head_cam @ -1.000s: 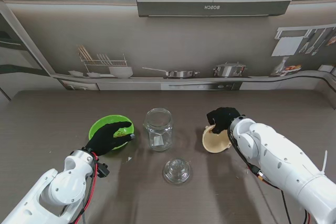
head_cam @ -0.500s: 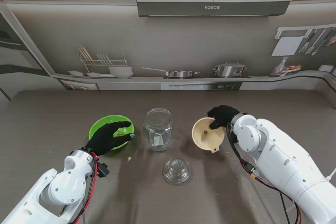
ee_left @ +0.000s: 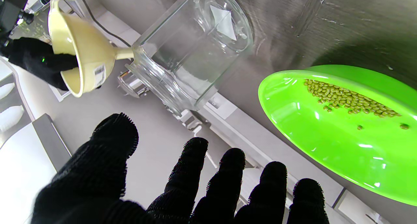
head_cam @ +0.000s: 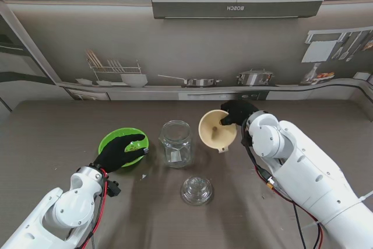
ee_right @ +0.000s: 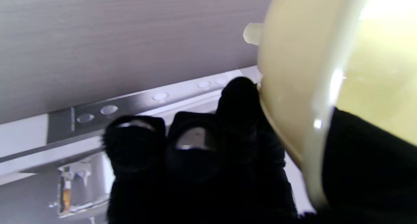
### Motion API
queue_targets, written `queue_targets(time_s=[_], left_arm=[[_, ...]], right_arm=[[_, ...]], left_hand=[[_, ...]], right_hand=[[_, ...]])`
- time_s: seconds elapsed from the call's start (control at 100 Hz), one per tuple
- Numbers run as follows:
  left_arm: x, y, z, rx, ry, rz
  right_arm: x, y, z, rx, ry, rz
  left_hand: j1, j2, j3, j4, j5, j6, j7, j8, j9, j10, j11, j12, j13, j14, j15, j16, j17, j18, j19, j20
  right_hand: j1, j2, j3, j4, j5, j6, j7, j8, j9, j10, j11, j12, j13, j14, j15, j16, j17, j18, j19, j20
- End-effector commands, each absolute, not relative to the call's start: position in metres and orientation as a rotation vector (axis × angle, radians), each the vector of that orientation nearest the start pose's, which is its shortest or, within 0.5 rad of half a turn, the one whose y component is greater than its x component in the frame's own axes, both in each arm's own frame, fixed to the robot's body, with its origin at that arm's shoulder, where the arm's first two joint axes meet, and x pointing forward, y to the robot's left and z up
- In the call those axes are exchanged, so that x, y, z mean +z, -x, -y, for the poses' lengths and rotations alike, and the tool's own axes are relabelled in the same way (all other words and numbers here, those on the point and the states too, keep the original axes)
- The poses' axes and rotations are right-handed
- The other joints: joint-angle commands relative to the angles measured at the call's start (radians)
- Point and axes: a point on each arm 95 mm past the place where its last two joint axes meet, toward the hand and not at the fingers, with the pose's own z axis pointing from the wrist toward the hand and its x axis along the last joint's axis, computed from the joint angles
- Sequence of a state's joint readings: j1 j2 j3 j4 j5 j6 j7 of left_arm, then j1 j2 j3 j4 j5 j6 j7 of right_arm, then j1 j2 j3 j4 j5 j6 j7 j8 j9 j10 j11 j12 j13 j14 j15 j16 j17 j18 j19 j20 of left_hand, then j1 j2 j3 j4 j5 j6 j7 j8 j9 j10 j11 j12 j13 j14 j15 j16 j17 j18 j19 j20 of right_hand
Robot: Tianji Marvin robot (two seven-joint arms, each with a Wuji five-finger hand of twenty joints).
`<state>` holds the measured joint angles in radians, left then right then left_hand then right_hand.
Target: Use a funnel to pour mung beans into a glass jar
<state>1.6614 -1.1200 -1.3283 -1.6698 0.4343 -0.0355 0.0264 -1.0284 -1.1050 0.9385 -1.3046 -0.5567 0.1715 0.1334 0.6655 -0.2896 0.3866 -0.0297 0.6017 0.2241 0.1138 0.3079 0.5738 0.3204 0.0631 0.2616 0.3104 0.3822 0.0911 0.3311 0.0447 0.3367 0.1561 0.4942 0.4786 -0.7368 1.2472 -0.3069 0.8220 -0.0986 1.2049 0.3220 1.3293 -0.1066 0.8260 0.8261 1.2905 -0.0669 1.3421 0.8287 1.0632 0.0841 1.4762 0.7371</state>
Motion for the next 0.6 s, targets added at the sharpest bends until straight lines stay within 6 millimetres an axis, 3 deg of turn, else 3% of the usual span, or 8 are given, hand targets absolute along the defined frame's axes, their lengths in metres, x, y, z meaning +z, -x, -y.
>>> queue_targets(time_s=[0.0,0.3,0.59], left_arm=[[-0.316,-0.386,-0.020,-1.848,1.741,-1.094],[-0.315,-0.385,-0.024,-1.853,1.731,-1.080],[-0.314,-0.384,-0.025,-1.860,1.725,-1.070]], right_arm=[[-0.236,-0.528,-0.046,1.592,-1.479,-1.423],[-0.213,-0.518,-0.091,1.720,-1.442,-1.418],[-0.211,-0.508,-0.113,1.734,-1.428,-1.495]], left_hand=[[0.022,0.038,-0.025,0.011,0.002,0.004,-0.001,-0.005,-0.009,0.005,-0.002,0.002,-0.021,-0.019,-0.024,-0.013,-0.018,-0.003,-0.015,0.009],[0.023,0.038,-0.025,0.011,0.008,0.003,0.001,-0.005,-0.006,0.006,-0.001,0.002,-0.018,-0.019,-0.024,-0.013,-0.017,-0.001,-0.014,0.010],[0.024,0.038,-0.025,0.011,0.013,0.006,0.003,-0.004,-0.008,0.006,-0.002,0.002,-0.018,-0.018,-0.024,-0.013,-0.018,-0.001,-0.015,0.010]], right_hand=[[0.036,-0.007,0.054,-0.001,0.022,0.002,0.008,0.004,0.079,0.025,-0.006,0.015,0.030,-0.024,0.027,0.009,0.026,0.004,0.050,0.023],[0.042,0.003,0.042,-0.005,0.012,0.008,0.004,0.016,0.069,0.024,-0.004,0.021,0.030,-0.024,0.022,0.006,0.018,0.012,0.046,0.026],[0.043,0.012,0.033,-0.004,0.003,0.014,0.002,0.028,0.061,0.023,-0.004,0.022,0.030,-0.025,0.017,0.003,0.006,0.016,0.041,0.029]])
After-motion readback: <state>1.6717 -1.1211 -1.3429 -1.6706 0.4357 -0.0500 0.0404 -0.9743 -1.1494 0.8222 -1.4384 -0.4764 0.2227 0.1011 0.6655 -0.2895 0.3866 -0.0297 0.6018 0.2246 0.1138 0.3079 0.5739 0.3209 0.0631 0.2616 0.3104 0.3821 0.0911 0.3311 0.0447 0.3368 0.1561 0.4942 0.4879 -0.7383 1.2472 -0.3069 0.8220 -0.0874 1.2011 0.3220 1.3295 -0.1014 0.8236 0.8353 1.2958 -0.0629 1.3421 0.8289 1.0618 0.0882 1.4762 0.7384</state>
